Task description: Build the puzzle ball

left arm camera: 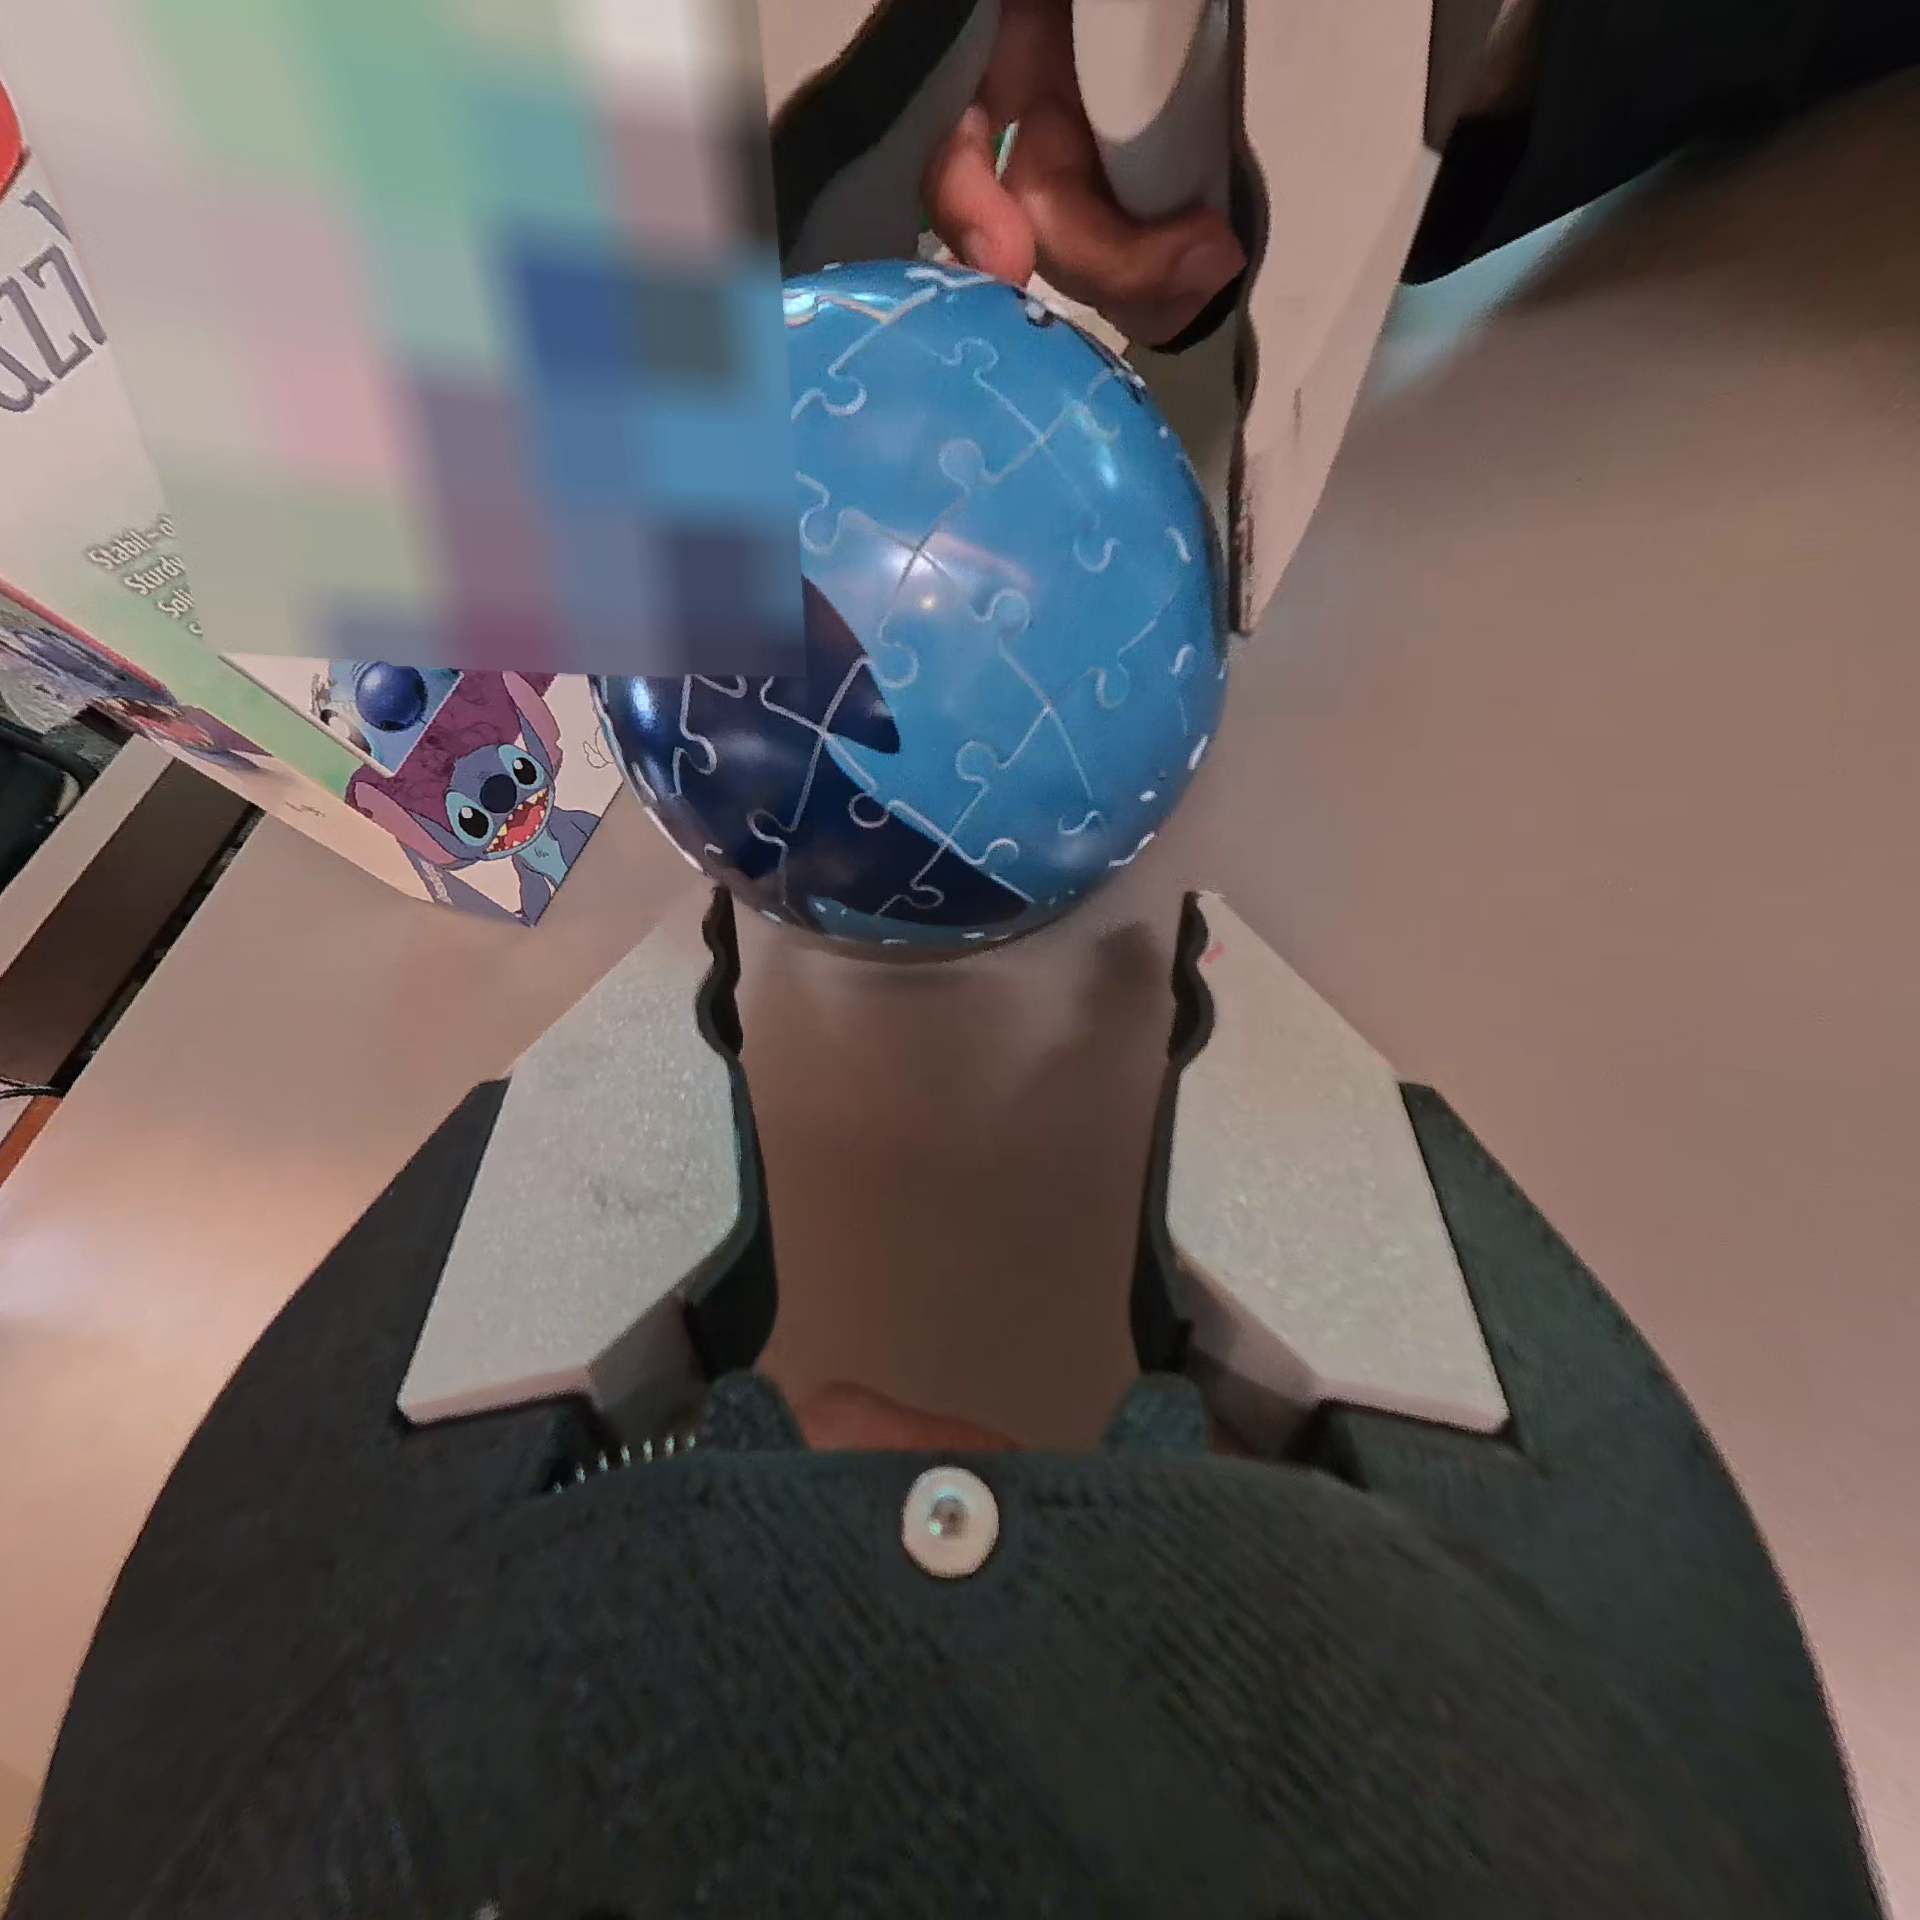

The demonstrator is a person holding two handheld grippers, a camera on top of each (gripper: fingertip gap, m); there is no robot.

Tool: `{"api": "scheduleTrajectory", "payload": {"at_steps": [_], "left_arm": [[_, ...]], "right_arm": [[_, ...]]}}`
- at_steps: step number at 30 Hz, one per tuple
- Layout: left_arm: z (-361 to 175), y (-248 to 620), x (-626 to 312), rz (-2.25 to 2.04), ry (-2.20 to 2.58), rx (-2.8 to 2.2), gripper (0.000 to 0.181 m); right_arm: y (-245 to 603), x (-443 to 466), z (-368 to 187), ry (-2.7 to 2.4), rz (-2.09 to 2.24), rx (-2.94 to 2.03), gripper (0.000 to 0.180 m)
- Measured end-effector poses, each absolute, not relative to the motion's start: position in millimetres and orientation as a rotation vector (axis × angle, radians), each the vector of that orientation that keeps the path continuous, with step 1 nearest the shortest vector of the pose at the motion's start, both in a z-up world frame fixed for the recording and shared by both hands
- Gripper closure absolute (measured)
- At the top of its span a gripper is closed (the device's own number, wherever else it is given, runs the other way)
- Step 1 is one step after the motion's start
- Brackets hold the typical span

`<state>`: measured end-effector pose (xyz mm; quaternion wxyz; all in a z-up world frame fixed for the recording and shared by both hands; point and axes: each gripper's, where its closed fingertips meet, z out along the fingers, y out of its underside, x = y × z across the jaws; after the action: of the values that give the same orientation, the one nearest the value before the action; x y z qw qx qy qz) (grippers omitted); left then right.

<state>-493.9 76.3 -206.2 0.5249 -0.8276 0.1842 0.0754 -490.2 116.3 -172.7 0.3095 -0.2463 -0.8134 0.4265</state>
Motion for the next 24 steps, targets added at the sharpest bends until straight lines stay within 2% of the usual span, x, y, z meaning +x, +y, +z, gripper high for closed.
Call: {"api": "scheduleTrajectory", "payload": {"at_steps": [1, 7, 15, 24], "left_arm": [[-207.0, 76.1, -495.1, 0.182, 0.438, -1.984, 0.097], [-202.0, 81.1, -505.3, 0.129, 0.397, -1.995, 0.094], [-203.9, 91.9, -506.6, -0.031, 0.398, -2.029, 0.087], [-199.0, 95.3, -496.6, -0.281, 0.358, -2.063, 0.081]], "right_arm": [[117.7, -490.1, -171.2, -2.146, 1.131, -0.656, 0.057], [137.9, -481.9, -166.4, -2.143, 1.281, -0.817, 0.052], [139.5, -477.6, -191.0, -2.261, 1.421, -1.017, 0.049], [138.5, -478.6, -191.8, -2.276, 1.544, -1.249, 0.058]]}}
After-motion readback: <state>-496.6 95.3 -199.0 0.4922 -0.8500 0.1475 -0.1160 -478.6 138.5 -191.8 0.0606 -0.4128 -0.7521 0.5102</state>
